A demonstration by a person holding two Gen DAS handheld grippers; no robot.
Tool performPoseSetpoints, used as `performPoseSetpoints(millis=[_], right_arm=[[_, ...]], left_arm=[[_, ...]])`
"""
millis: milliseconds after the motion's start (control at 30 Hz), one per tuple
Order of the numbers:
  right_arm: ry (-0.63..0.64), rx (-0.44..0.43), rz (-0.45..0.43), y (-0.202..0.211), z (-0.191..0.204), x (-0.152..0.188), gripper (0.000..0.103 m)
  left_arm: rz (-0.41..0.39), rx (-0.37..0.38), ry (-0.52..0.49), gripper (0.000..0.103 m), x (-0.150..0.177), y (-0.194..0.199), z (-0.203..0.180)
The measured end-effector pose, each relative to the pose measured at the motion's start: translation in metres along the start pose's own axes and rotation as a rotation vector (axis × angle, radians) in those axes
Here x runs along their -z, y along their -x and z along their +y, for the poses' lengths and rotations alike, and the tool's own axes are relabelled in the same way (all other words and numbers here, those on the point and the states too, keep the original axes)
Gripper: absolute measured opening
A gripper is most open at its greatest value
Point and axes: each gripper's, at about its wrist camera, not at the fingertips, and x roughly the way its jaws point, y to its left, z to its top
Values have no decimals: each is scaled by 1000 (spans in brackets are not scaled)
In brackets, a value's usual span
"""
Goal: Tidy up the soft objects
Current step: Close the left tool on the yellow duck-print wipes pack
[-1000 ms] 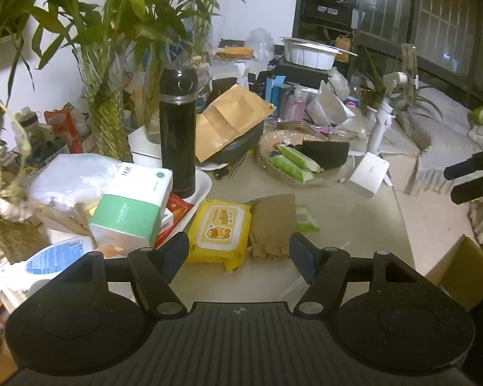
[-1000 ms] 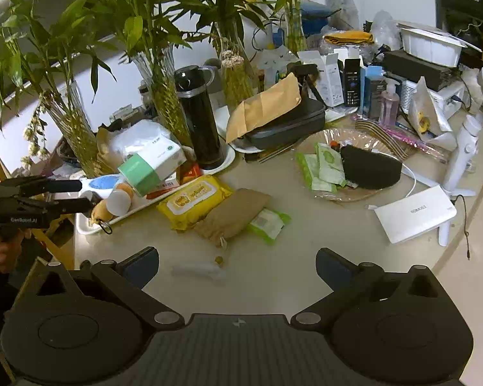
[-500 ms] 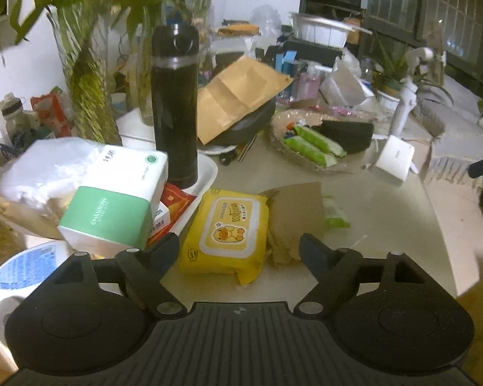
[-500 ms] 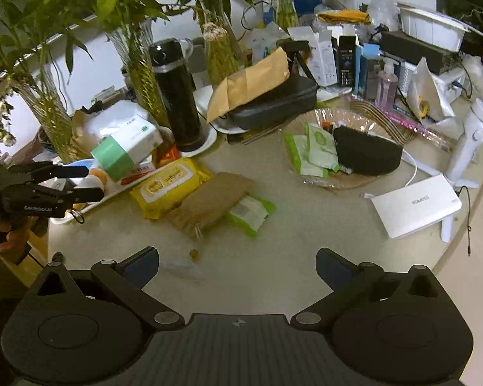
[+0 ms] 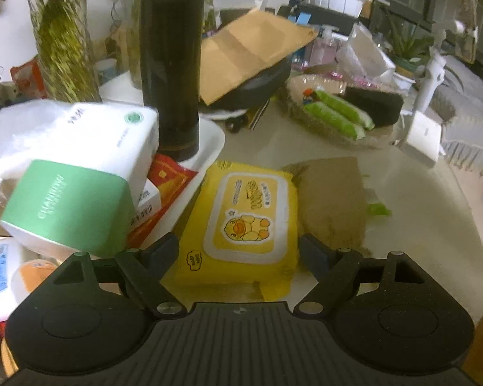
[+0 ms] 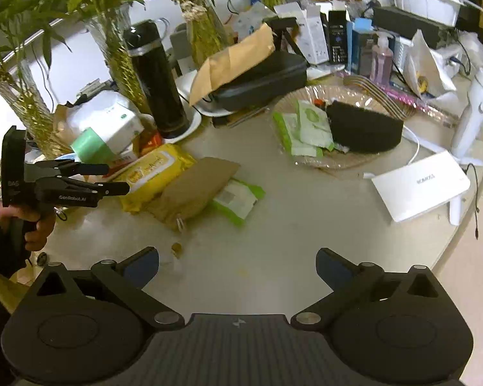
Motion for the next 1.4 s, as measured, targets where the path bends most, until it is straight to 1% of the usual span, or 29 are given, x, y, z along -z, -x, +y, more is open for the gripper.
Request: performPoseSetpoints(millis=[100,167,367,433,467,533,700,733,767,833,900,933,967,1000,1033,1167,1300,1400], right_arm=[[-14,6,10,-8,-4,2,103],[-25,8,16,-12,-6,3,103],[-21,10,27,-26,-7,4,103],[-21,13,26,-30,-8,3,103],[-23,16,26,-31,-8,3,103],[-30,18,23,-34,-9,3,103],[-38,19,22,-37,-10,4,103],[-37,20,22,-37,-10,5,103],[-37,20,21,-36,-10,5,103],[-38,21,20,-36,-10,5,103],[-38,21,18,-35,-10,5,103],[-39,22,16,-35,-10,5,103],[-41,23,15,-34,-11,5,103],[-42,22,14,-33,-11,5,103],[-42,22,13,-33,-11,5,103],[-44,30,9,-31,-12,4,103],[-40,30,0,-29,-12,4,103],[-27,31,-1,-29,-12,4,103]], left_arm=[[9,-9,-27,85,2,-8,-3],[1,-23,-64,90,3,-11,-7],[-20,-53,-113,92,2,-22,-14],[-14,-49,-128,92,1,-24,-19],[-16,-32,-140,92,1,-24,-21],[-22,-40,-156,92,2,-26,-23],[-53,-68,-165,92,6,-30,-24],[-51,-100,-175,92,7,-33,-25],[-47,-115,-175,94,8,-34,-25],[-31,-105,-130,93,8,-38,-20],[-26,-86,-94,92,8,-39,-15],[-24,-82,-91,89,8,-38,-15],[-21,-71,-84,84,8,-37,-14],[-16,-55,-73,81,8,-36,-13],[-14,-56,-69,77,8,-36,-13],[17,-53,-60,69,7,-28,-15],[58,-35,-33,65,10,-17,-12],[84,-53,-51,65,16,-7,-14]])
